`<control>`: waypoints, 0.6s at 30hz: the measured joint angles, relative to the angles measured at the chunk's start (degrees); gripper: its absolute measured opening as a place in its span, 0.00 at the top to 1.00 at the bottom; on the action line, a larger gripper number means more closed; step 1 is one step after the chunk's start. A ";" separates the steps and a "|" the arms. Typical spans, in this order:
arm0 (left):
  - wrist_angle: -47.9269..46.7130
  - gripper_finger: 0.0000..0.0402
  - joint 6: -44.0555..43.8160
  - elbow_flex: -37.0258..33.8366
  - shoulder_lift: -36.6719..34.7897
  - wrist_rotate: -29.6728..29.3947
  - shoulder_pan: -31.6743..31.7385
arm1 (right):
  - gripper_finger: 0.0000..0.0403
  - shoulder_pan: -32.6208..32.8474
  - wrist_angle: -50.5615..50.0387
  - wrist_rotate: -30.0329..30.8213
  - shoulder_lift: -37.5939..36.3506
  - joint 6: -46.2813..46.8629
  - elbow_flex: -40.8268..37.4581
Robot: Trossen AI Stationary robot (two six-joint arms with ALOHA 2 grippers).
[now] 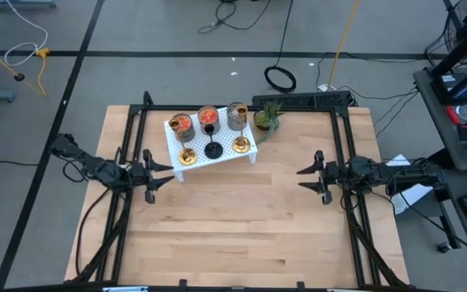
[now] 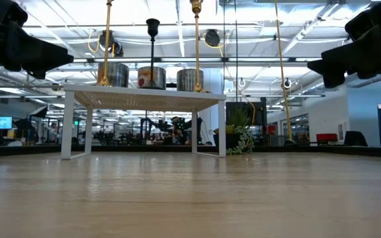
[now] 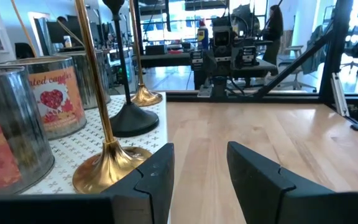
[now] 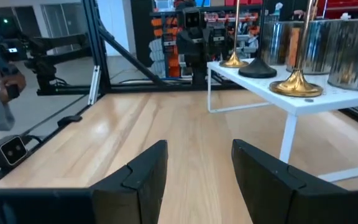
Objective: Pick & Place candle stick holders
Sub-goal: Return to Home Position
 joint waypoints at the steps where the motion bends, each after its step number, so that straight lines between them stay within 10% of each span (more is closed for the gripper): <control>1: -0.01 0.62 0.01 0.00 0.01 0.00 0.00 | 0.56 0.00 -0.04 0.04 -0.10 0.00 -0.38; 18: -0.10 0.62 0.84 0.00 0.01 -0.50 0.00 | 0.56 0.02 -0.25 -1.27 -0.41 -1.92 -1.63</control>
